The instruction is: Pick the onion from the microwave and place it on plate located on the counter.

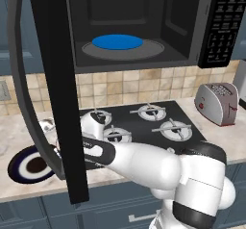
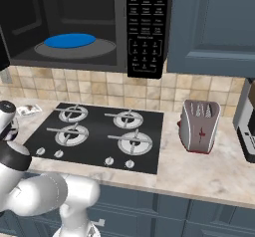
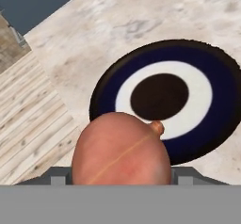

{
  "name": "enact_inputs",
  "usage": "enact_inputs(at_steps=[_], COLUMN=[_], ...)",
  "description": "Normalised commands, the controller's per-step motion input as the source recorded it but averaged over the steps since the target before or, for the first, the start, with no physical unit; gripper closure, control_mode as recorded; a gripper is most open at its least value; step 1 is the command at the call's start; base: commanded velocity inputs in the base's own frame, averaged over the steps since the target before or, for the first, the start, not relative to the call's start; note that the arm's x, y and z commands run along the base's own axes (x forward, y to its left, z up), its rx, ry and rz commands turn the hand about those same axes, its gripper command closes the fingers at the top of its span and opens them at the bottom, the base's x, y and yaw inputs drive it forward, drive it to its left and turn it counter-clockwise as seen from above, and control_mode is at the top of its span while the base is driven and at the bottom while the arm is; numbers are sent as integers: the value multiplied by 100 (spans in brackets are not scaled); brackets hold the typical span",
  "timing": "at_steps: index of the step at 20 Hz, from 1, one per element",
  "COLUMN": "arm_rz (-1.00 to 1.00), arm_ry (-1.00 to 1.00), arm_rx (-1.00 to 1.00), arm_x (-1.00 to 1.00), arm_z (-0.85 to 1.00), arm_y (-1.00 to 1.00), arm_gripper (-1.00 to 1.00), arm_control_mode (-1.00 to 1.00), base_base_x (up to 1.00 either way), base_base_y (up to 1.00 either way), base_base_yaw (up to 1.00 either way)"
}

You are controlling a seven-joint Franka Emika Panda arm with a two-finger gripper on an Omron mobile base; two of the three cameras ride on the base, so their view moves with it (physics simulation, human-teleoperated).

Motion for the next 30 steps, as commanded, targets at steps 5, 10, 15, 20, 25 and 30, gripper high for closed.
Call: enact_inputs(at_steps=[5,10,15,20,25,30], arm_rz=[0,0,0,-1,-2,-1], arm_ry=[0,0,0,0,0,0], arm_rx=[0,0,0,-4,-3,-2], arm_x=[0,3,21,33,37,24], arm_z=[-11,0,0,0,-4,-12], arm_y=[18,14,13,25,24,14], arm_gripper=[100,100,100,100,100,100], arm_control_mode=[-100,-100,-100,-100,-100,-100], base_base_x=[0,0,0,0,0,0], base_base_y=[0,0,0,0,0,0], base_base_yaw=[0,0,0,0,0,0])
